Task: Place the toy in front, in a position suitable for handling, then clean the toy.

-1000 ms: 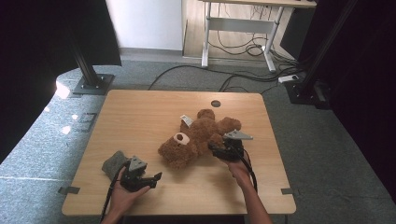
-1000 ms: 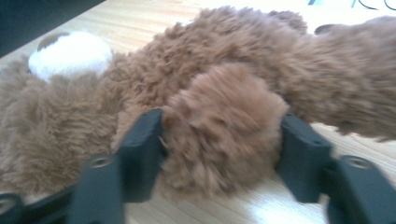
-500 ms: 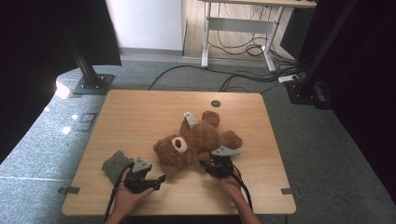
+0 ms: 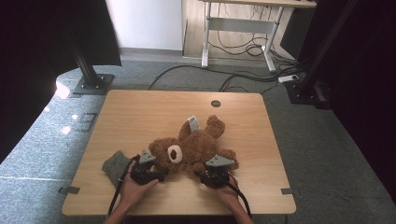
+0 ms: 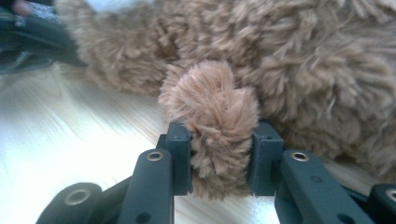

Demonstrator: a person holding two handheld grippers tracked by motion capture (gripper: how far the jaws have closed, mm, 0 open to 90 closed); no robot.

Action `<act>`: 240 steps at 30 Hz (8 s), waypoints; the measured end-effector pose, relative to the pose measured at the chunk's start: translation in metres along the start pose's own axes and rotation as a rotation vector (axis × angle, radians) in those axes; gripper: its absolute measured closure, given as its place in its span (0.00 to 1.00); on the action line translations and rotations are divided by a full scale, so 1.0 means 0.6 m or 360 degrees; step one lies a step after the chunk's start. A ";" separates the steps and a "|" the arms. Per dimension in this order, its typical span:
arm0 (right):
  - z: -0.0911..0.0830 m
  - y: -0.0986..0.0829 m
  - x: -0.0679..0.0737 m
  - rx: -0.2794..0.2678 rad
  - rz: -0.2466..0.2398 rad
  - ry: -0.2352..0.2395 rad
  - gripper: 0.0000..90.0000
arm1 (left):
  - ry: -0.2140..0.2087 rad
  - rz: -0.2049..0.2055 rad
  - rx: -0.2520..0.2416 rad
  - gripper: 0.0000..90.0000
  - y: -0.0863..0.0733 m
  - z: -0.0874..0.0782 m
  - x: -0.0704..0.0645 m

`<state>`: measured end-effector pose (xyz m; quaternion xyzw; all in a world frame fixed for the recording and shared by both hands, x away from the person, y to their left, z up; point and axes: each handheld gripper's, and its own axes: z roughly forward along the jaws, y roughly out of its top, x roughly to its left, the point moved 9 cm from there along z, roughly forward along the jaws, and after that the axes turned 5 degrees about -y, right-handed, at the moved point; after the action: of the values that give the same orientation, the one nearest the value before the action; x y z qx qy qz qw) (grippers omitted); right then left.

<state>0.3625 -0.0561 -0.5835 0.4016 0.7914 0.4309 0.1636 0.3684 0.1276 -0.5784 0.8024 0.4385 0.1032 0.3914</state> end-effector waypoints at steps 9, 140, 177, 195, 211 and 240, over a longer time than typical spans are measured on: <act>0.010 -0.003 0.004 0.0008 0.0029 0.0032 0.76 | 0.0070 -0.0058 0.0023 0.36 0.024 0.020 0.023; -0.054 0.074 -0.206 -0.0204 0.0325 -0.0383 0.28 | 0.0214 -0.0220 0.0009 0.76 -0.093 -0.111 0.172; -0.060 0.000 -0.157 -0.0086 0.0204 -0.0200 0.62 | -0.0286 0.0082 -0.0398 0.76 0.113 -0.023 -0.033; -0.059 -0.003 -0.162 -0.0086 0.0213 -0.0178 0.62 | -0.0413 0.0292 -0.0238 0.76 0.146 0.081 -0.150; -0.060 -0.005 -0.165 -0.0083 0.0192 -0.0137 0.61 | -0.0336 0.0210 -0.0228 0.76 0.104 0.017 -0.055; -0.057 -0.008 -0.164 -0.0067 0.0191 -0.0106 0.61 | -0.0415 0.0159 -0.0350 0.77 0.134 -0.005 -0.070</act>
<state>0.4006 -0.1529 -0.5760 0.4588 0.7508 0.4428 0.1721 0.3921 0.0713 -0.5109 0.7822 0.3296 0.0650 0.5247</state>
